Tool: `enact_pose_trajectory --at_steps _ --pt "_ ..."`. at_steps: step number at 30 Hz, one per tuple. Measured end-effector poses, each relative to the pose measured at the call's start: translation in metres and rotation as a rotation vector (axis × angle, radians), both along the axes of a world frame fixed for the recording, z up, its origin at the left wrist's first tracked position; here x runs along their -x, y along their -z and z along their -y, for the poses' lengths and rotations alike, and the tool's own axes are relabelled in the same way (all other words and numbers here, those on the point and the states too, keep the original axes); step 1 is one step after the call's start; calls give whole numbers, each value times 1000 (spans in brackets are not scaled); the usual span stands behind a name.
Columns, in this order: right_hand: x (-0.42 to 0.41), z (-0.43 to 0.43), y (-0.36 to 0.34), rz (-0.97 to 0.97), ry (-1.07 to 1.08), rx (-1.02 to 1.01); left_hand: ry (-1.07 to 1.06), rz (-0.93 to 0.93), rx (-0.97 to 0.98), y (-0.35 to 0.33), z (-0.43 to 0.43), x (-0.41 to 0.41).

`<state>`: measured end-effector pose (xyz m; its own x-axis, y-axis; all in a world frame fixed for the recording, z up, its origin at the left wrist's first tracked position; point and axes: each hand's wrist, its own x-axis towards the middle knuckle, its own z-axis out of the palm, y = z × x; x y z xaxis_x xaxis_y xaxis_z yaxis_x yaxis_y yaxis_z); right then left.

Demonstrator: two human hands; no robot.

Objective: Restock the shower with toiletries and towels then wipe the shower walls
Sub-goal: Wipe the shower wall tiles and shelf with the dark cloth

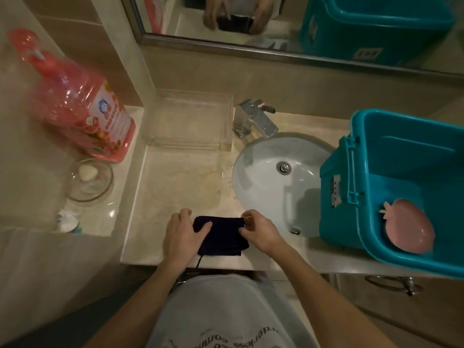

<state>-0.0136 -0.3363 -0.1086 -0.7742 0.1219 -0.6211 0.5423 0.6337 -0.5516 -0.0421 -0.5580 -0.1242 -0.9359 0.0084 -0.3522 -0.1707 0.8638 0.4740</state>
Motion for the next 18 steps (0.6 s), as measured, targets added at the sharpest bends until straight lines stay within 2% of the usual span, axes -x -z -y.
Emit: enact_pose_trajectory --at_steps 7,9,12,15,18 --pt "25 17 11 156 10 -68 11 207 43 0 -7 18" --pt "26 18 10 171 -20 -85 33 214 55 4 -5 21" --pt "22 21 7 100 -12 -74 87 129 45 9 -4 24" --pt "12 25 3 54 52 19 123 107 -69 9 -7 23" --pt "-3 21 -1 18 164 114 110 222 -307 8 -10 20"
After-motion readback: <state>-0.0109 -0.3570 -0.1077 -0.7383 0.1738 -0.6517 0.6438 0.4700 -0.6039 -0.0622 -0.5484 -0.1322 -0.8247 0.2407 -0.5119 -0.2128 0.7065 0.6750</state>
